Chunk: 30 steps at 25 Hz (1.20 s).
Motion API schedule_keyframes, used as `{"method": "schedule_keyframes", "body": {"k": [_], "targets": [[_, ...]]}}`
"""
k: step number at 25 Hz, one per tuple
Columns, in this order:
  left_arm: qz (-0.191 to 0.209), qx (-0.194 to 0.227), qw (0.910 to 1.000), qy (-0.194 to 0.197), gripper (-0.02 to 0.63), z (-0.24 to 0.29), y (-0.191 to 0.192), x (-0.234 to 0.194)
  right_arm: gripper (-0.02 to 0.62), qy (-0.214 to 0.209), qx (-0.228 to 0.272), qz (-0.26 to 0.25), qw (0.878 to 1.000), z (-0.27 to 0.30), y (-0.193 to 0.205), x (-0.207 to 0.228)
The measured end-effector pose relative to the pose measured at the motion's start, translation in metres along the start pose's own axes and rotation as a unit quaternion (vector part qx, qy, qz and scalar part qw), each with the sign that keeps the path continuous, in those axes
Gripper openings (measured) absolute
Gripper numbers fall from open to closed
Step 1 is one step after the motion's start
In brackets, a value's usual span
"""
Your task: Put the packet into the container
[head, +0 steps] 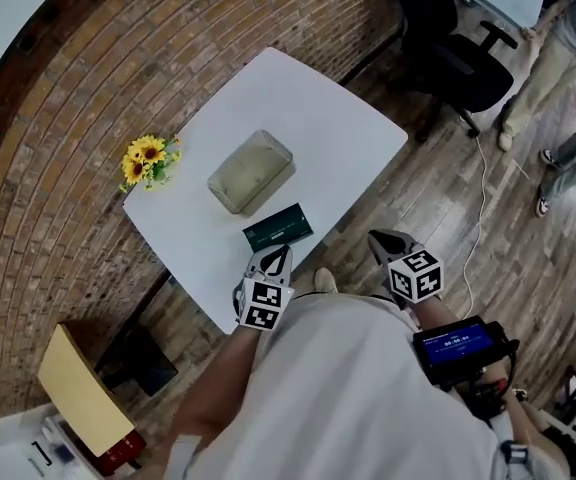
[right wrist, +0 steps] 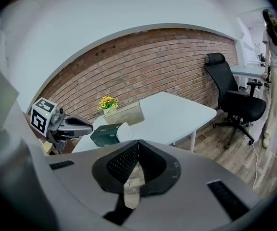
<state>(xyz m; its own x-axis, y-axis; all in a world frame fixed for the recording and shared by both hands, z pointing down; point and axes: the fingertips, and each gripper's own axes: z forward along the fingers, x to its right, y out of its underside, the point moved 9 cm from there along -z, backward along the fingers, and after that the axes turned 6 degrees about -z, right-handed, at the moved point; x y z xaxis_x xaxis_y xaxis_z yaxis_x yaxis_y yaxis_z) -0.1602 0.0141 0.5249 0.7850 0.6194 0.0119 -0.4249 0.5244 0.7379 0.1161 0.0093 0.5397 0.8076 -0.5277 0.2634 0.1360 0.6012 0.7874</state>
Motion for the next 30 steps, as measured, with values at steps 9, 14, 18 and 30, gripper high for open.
{"method": "schedule_keyframes", "body": {"k": [9, 14, 18, 30], "targets": [[0.055, -0.035, 0.9977, -0.018, 0.009, 0.002, 0.007, -0.013, 0.007, -0.004, -0.007, -0.002, 1.0, 0.021, -0.018, 0.006], [0.094, -0.06, 0.9936, -0.019, 0.011, 0.012, 0.001, -0.008, 0.006, -0.011, -0.014, 0.006, 1.0, 0.028, -0.022, 0.02], [0.118, -0.079, 0.9894, -0.031, 0.015, 0.019, -0.004, -0.006, 0.006, -0.028, -0.024, 0.01, 0.999, 0.035, -0.023, 0.033], [0.218, -0.175, 0.9592, -0.045, 0.192, 0.035, -0.01, 0.003, 0.006, -0.086, -0.056, -0.01, 0.995, 0.065, -0.052, 0.075]]}}
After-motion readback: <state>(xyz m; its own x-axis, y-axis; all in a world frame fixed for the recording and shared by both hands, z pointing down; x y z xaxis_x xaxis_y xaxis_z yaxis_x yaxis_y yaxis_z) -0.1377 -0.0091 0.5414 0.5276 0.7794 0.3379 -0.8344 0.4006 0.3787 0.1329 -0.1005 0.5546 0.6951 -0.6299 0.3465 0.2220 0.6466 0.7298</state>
